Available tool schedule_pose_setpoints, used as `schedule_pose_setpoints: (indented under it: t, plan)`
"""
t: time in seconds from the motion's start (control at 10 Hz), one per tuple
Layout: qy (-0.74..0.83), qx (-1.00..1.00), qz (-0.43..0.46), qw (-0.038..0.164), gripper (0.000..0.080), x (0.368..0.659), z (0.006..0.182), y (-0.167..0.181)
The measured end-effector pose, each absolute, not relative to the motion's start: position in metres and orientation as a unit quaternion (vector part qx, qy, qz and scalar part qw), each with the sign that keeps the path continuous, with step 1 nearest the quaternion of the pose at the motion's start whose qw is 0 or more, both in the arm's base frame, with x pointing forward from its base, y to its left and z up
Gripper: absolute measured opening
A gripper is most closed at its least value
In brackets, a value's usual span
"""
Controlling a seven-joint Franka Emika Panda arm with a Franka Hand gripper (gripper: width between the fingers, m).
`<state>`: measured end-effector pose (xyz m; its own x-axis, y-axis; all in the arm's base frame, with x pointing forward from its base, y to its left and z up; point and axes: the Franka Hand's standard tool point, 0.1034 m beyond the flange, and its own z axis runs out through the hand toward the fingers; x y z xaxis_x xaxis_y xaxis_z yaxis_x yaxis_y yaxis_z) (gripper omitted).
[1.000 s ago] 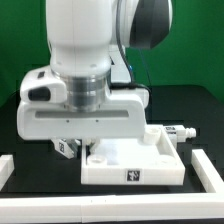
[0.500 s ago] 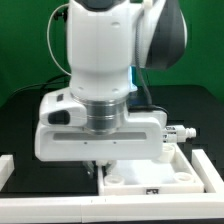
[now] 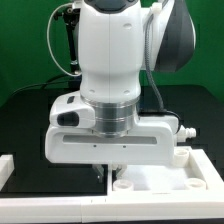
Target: Assemble one leg
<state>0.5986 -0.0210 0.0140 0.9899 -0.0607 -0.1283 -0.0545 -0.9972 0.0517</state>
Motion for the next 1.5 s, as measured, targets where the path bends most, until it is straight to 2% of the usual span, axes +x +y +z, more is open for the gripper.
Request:
schedule_pose_setpoints:
  t: [0.6,0.8,0.9,1.0,1.1,1.2,1.3,1.5]
  plan:
    - [-0.045,0.997,-0.066,0.018,0.0058,0.598,0.015,-0.022]
    - [-0.043,0.997,-0.066,0.018,0.0364,0.598,0.016,-0.023]
    - [-0.011,0.996,-0.092,0.007,0.0364,0.589,0.027,-0.03]
    - [0.001,0.992,-0.125,-0.002,0.0545,0.578,0.044,-0.035]
    - [0.005,0.991,-0.137,-0.007,0.0545,0.572,0.055,-0.036]
    - [0.009,0.988,-0.151,-0.011,0.0628,0.564,0.064,-0.042]
    - [0.003,0.987,-0.158,-0.012,0.0644,0.559,0.069,-0.047]
    - [0.004,0.988,-0.157,-0.011,0.0649,0.56,0.066,-0.046]
